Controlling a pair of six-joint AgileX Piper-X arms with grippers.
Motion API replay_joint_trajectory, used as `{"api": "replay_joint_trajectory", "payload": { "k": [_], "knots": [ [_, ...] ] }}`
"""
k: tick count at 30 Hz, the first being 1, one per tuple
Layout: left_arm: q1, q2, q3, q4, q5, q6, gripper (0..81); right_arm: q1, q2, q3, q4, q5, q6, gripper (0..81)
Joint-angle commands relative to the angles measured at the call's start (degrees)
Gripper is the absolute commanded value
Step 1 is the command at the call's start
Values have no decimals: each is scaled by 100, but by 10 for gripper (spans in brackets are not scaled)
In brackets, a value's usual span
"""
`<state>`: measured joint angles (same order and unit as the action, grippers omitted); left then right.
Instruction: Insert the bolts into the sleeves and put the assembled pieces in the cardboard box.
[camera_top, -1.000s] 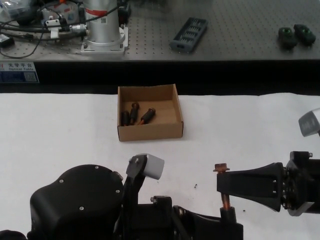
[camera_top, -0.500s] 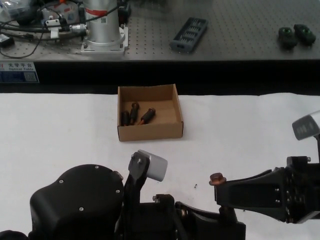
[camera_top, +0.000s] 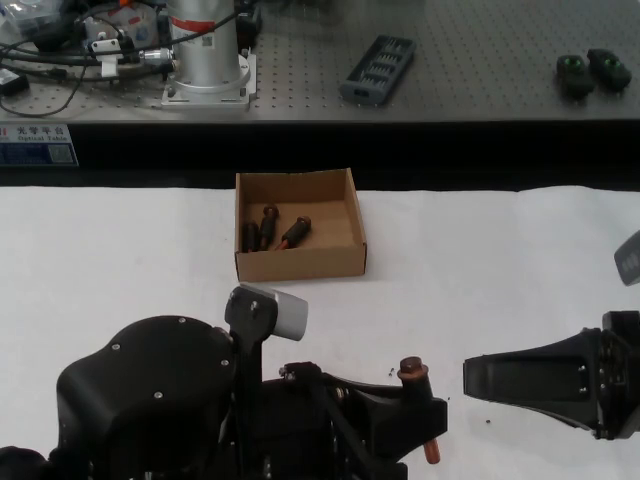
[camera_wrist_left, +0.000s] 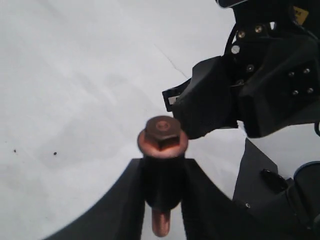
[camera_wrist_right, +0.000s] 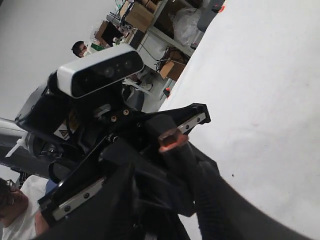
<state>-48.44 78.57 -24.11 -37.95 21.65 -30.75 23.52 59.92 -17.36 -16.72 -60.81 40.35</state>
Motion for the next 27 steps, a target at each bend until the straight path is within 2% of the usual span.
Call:
{"api": "replay_joint_trajectory", "payload": {
  "k": [1, 3, 8, 13, 15, 21, 23, 27],
  "knots": [
    [93, -33, -113, -150, -346, 271, 125, -33, -32, -21, 130, 114, -59, 307],
    [292, 10, -229, -26, -452, 462, 125, -33, -32, -21, 233, 133, -57, 307],
    [1061, 457, -1046, 995, 490, 1029, 125, 60, -38, -21, 1021, 127, -431, 307],
    [1487, 1033, -2029, 2125, 410, 2239, 125, 348, -38, -21, 1389, 189, -716, 305],
    [1698, 1316, -2503, 2644, 410, 2560, 125, 519, -38, -21, 1389, 336, -716, 274],
    [2296, 2139, -3829, 3443, 306, 3108, 125, 1131, -38, -21, 1548, 620, -730, 109],
    [2445, 2390, -4215, 3628, 301, 3275, 125, 1327, -38, -21, 1672, 672, -742, 79],
    [2639, 2835, -4889, 4182, 301, 3575, 125, 1628, -38, -21, 1672, 931, -742, 69]
  ]
}}
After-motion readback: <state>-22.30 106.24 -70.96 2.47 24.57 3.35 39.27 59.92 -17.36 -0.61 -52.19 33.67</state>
